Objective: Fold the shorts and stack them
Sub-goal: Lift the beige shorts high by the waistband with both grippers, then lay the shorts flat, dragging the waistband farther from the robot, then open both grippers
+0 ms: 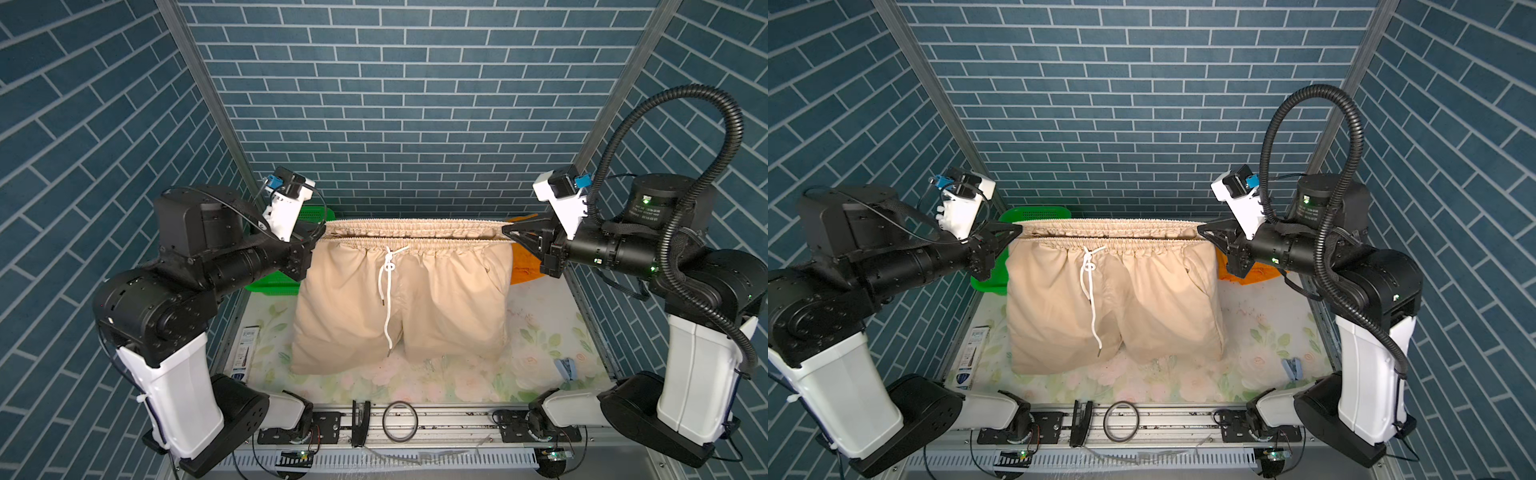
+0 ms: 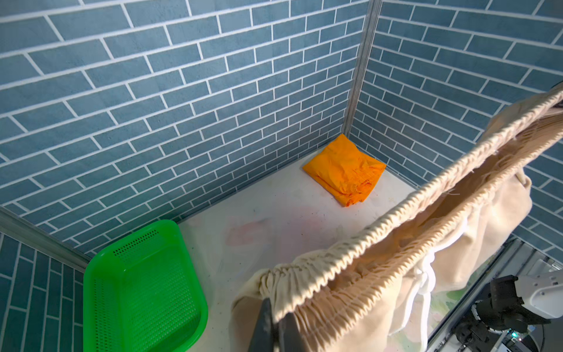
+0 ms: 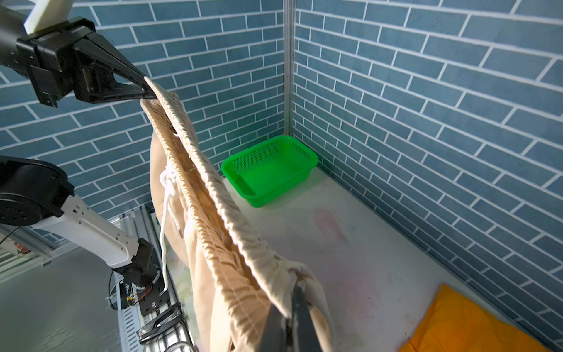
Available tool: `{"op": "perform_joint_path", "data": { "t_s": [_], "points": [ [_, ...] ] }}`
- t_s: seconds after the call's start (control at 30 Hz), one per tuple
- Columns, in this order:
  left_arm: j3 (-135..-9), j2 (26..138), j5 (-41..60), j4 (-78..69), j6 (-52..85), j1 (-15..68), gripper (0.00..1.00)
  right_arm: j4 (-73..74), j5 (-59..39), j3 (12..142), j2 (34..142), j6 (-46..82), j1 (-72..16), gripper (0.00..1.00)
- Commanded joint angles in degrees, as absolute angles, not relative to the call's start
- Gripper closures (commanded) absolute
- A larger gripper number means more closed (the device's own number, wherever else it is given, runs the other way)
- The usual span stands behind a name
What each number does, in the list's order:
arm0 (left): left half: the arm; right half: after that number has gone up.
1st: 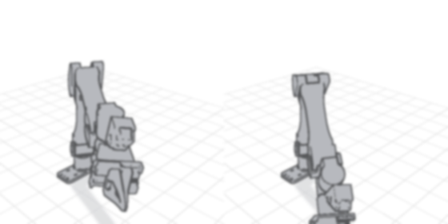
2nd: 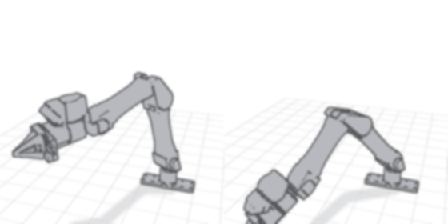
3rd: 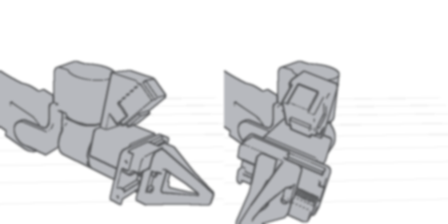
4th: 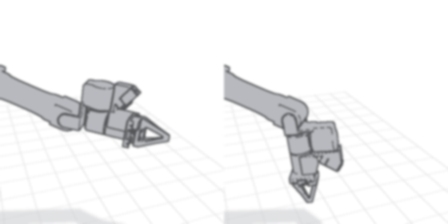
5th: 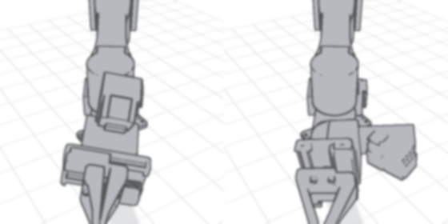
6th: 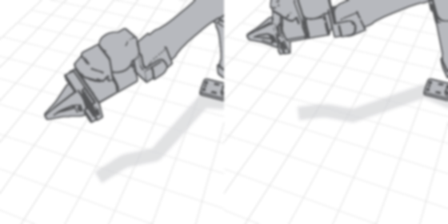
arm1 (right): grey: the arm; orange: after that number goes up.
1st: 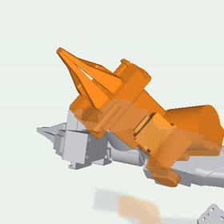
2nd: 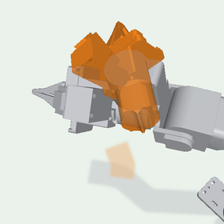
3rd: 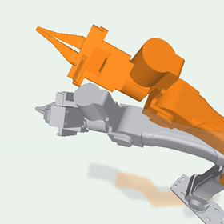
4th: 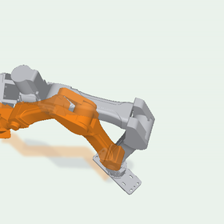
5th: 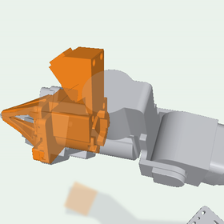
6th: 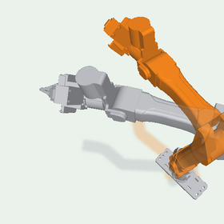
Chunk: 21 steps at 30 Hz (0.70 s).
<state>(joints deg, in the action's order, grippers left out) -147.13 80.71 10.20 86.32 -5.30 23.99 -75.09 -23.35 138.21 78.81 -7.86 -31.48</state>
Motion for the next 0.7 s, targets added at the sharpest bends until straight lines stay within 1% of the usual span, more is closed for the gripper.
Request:
{"op": "perform_joint_path", "data": {
  "t_s": [0.0, 0.07, 0.17, 0.23, 0.33, 0.4, 0.53, 0.67],
  "points": [
    [-144.3, 83.7, 1.3, 89.4, -6.7, 23.1, 1.00, -76.6, -13.7, 134.7, 78.1, -11.0, -30.7, 1.00],
    [-141.9, 86.7, -1.6, 87.4, -6.6, 23.0, 1.00, -71.9, -8.6, 128.8, 78.1, -12.0, -29.1, 1.00],
    [-137.8, 93.1, -1.7, 81.8, -6.7, 21.6, 1.00, -63.4, -7.0, 120.4, 80.1, -12.9, -24.0, 1.00],
    [-137.1, 99.1, -1.8, 78.2, -6.8, 20.2, 1.00, -57.6, -7.1, 116.2, 83.3, -13.5, -20.4, 1.00],
    [-138.3, 109.0, -6.3, 73.3, -7.2, 19.0, 1.00, -50.1, -10.0, 113.1, 90.7, -13.9, -15.3, 1.00],
    [-139.8, 115.4, -8.2, 70.2, -7.5, 18.1, 1.00, -43.9, -10.1, 111.6, 96.0, -14.3, -13.3, 1.00],
    [-145.4, 127.7, -8.4, 65.2, -7.6, 16.7, 1.00, -34.4, -10.5, 114.4, 109.2, -13.1, -10.9, 1.00],
    [-147.1, 134.0, -9.0, 59.9, -8.0, 16.3, 1.00, -31.4, -11.9, 121.9, 121.6, -11.4, -10.5, 1.00]
  ]
}}
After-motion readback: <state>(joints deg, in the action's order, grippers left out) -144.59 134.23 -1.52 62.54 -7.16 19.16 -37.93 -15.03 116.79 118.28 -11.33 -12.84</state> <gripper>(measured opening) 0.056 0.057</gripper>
